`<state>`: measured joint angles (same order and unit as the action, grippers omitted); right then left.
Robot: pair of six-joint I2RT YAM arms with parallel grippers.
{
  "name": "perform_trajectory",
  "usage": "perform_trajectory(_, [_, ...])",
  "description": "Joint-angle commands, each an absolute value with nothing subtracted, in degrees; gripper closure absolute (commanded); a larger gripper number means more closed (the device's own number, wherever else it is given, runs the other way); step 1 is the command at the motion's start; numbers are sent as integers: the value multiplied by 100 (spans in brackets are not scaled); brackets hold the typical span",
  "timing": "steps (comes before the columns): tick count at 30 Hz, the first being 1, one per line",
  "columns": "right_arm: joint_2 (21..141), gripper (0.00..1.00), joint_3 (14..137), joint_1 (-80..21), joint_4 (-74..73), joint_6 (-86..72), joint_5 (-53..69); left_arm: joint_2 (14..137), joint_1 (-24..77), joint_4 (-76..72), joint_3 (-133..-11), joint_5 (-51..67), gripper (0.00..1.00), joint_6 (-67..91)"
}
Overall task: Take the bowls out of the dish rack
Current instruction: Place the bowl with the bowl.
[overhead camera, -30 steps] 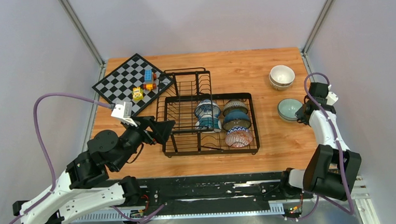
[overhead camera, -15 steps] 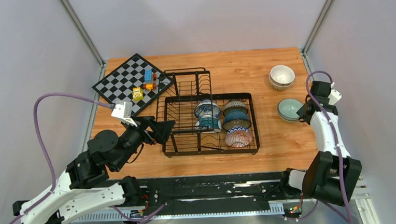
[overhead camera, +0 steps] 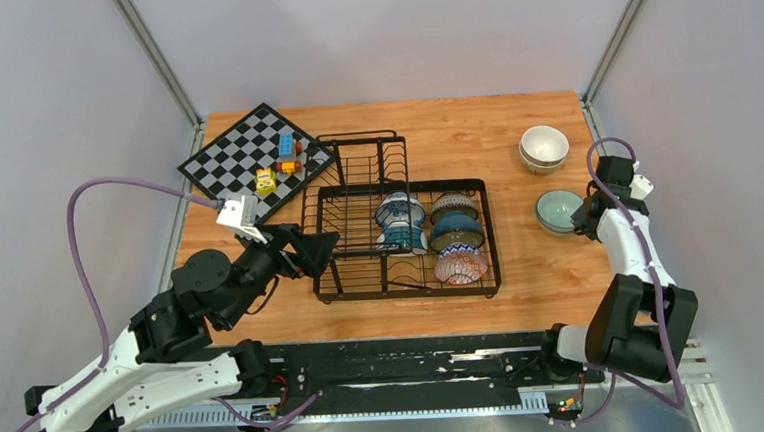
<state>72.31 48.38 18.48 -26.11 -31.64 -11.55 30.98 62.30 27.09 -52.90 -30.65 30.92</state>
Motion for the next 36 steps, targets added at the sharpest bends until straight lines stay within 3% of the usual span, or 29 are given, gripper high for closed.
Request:
perform_trajectory(1, [7162,84,5001,1819,-2585,-3170,-1093,3142,6193,2691,-5249,-3124,0,3192])
perform_trajectory(7, [6607,64,5079,1630,-2743,-3143,-1377,3129,6198,2594,-5183,-3144,0,3167])
perform_trajectory(13, [6932,61,5204,1631,-2791,-3169,-1481,3175,6192,2530,-5178,-3119,0,3098])
perform_trajectory(24, [7375,83,5290,1689,-2654,-3061,-1490,3242,6196,2450,-5142,-3154,0,2984])
perform_trajectory(36, [7627,84,5148,1775,-2470,-3077,-1328,3248,6199,2445,-5081,-3156,0,3024])
